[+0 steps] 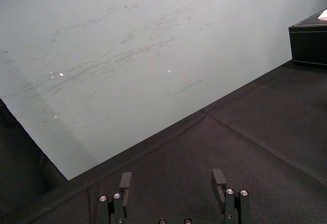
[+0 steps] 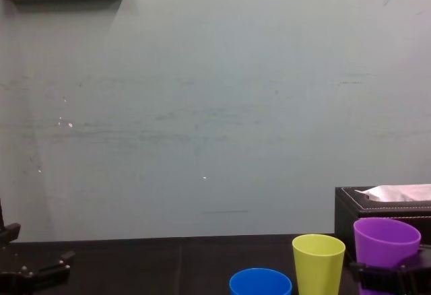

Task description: Stack the three plastic cups sequentially using one hand.

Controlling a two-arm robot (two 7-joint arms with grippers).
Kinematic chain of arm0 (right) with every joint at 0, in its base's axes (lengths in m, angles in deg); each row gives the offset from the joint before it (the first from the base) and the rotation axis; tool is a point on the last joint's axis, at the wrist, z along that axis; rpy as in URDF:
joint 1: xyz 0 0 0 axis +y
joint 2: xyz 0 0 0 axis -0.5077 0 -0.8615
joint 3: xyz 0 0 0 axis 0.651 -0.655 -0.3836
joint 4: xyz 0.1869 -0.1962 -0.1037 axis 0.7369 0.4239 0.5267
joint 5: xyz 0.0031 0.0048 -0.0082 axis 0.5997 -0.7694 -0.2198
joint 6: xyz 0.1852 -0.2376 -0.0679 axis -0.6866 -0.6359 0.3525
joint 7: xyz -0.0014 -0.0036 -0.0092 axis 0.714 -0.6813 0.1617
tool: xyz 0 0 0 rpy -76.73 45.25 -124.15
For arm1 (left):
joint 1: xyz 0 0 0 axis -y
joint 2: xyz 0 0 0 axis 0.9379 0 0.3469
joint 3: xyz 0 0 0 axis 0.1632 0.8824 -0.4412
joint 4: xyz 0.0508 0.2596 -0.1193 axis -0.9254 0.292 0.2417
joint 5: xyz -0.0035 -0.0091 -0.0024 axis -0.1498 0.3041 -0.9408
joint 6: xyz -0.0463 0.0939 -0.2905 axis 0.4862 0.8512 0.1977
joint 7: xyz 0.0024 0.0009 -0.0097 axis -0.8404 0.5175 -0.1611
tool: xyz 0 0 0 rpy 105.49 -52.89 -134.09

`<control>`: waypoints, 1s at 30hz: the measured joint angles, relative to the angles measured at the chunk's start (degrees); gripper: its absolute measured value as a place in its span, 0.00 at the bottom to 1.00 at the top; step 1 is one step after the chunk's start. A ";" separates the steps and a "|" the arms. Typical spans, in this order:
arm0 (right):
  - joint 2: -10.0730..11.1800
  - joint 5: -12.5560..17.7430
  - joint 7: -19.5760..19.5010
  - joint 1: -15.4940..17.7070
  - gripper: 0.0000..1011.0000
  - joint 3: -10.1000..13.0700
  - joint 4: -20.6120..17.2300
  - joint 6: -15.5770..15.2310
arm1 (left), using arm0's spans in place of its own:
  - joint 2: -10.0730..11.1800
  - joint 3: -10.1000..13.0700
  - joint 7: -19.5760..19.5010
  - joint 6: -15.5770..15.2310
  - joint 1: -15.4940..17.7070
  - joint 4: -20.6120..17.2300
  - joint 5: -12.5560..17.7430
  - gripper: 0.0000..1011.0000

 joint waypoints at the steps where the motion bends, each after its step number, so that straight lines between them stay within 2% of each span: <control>1: -0.01 0.00 0.03 -0.06 0.71 0.02 -0.11 -0.07 | 0.00 0.00 0.00 0.00 0.00 0.00 0.00 0.99; 20: -0.20 -0.17 0.46 -1.88 0.71 0.51 -1.94 -1.39 | 0.00 0.00 0.00 0.00 0.00 0.00 0.00 0.99; 26: -0.83 0.56 0.97 -4.17 0.71 0.47 -1.58 -3.16 | 0.00 0.00 0.00 0.00 0.00 0.00 0.00 0.99; 30: -1.64 2.17 1.74 -6.97 0.71 0.41 -0.03 -5.66 | 0.00 0.00 0.00 0.00 0.00 0.00 0.00 0.99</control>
